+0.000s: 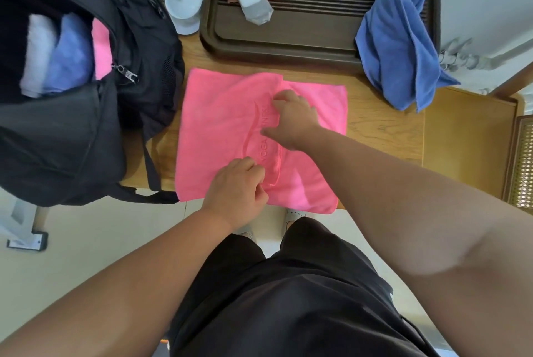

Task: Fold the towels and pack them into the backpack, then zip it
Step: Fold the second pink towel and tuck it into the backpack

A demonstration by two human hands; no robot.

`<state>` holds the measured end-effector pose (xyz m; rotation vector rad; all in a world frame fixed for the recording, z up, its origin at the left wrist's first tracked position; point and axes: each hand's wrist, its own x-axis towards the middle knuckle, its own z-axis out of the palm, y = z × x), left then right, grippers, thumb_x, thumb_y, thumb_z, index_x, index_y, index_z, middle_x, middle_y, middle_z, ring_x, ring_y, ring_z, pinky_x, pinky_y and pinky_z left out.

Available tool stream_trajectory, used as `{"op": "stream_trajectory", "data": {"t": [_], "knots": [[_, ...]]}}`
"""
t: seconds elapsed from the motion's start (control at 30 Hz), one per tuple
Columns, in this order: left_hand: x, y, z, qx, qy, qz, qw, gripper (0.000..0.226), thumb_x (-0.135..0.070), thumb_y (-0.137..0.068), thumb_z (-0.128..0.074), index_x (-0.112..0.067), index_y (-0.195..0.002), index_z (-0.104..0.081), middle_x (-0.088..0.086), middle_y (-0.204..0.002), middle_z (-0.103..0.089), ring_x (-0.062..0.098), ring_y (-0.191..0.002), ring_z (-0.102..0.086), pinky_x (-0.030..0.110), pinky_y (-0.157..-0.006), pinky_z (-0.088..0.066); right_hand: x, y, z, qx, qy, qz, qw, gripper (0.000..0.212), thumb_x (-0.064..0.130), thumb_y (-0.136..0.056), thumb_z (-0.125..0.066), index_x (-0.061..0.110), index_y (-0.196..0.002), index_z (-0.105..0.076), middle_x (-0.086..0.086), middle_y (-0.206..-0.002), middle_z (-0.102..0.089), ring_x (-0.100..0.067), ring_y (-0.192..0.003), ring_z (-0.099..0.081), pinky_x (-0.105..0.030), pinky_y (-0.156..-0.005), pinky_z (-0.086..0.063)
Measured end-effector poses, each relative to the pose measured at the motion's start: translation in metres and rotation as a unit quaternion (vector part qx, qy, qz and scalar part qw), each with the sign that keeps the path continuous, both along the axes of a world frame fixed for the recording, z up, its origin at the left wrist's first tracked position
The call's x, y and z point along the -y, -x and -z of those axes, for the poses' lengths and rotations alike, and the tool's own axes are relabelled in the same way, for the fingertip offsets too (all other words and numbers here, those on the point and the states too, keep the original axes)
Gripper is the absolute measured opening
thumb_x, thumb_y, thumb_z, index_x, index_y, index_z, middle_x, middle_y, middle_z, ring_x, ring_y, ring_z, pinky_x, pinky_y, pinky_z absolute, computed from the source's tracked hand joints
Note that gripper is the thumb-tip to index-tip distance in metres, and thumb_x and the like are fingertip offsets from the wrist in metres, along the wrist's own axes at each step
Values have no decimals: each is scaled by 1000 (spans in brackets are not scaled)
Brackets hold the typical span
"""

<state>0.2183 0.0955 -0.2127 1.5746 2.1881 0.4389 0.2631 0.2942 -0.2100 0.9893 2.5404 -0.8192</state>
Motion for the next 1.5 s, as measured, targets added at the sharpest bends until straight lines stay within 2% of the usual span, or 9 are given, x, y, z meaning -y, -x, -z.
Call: {"op": "stream_trajectory", "data": {"t": [0.17, 0.3, 0.43, 0.67, 0.93, 1.03, 1.33, 1.43, 1.5], "knots": [[3, 4, -10, 61, 9, 2, 998, 20, -10, -71, -62, -13, -69, -43, -1, -67, -46, 24, -64, -44, 44, -55, -43, 4, -7, -11, -62, 55, 27, 996, 72, 30, -90, -71, 2, -147, -38, -3, -155, -28, -22, -128, -48, -35, -108, -41], [-2, 1, -25, 103, -15, 25, 994, 14, -17, -70, -58, -13, -68, -45, -1, -63, -47, 23, -61, -45, 44, -55, -43, 1, -16, -28, -113, 39, 27, 992, 59, 25, -88, -71, 1, -137, -50, -4, -149, -35, -22, -124, -48, -35, -108, -40], [-16, -9, -37, 126, -41, 84, 988, 20, -16, -72, -64, -15, -66, -45, -4, -61, -46, 21, -59, -42, 40, -53, -42, -7, -39, -48, -142, 3, 41, 989, 54, 24, -87, -72, 0, -131, -55, -6, -147, -37, -18, -126, -45, -18, -103, -31], [-48, -56, -31, 116, 17, 188, 975, 19, -14, -73, -56, -17, -66, -39, -4, -62, -45, 23, -59, -44, 36, -53, -37, -27, -102, -43, -131, 10, 94, 987, 64, 28, -87, -72, 0, -139, -50, -4, -145, -36, -19, -125, -47, -37, -111, -41], [-58, -83, 4, 69, 167, 195, 964, 32, -5, -88, -46, -20, -68, -27, -1, -73, -40, 24, -71, -43, 40, -62, -35, -28, -121, -7, -50, 52, 92, 993, 76, 38, -83, -77, 3, -143, -45, -4, -148, -31, -21, -121, -49, -38, -108, -42], [-59, -83, 4, 86, 169, 188, 964, 29, -9, -92, -47, -20, -70, -31, -2, -73, -41, 23, -71, -44, 39, -64, -38, -30, -121, -3, -58, 53, 100, 992, 75, 36, -82, -78, 4, -142, -45, -2, -148, -30, -16, -113, -46, -33, -105, -42], [-69, -88, -5, 144, 140, 159, 967, 17, -19, -86, -56, -15, -76, -44, -4, -72, -47, 21, -68, -44, 37, -60, -34, -36, -134, -10, -140, -28, 117, 983, 59, 30, -86, -71, 4, -135, -52, -2, -145, -35, -23, -102, -61, -42, -85, -55], [-72, -91, 0, 155, 156, 163, 962, 6, -14, -89, -52, -12, -84, -53, 0, -85, -58, 21, -76, -50, 40, -69, -44, -37, -138, -6, -97, -41, 100, 989, 63, 33, -85, -69, 4, -137, -48, -1, -149, -31, -22, -104, -59, -41, -84, -54], [-73, -92, 3, 168, 177, 174, 954, 16, -16, -94, -49, -13, -104, -61, -2, -107, -64, 18, -96, -56, 35, -84, -47, -39, -139, 0, -47, -35, 100, 993, 65, 38, -86, -70, 1, -135, -49, -3, -150, -30, -25, -111, -57, -40, -91, -52]]}}
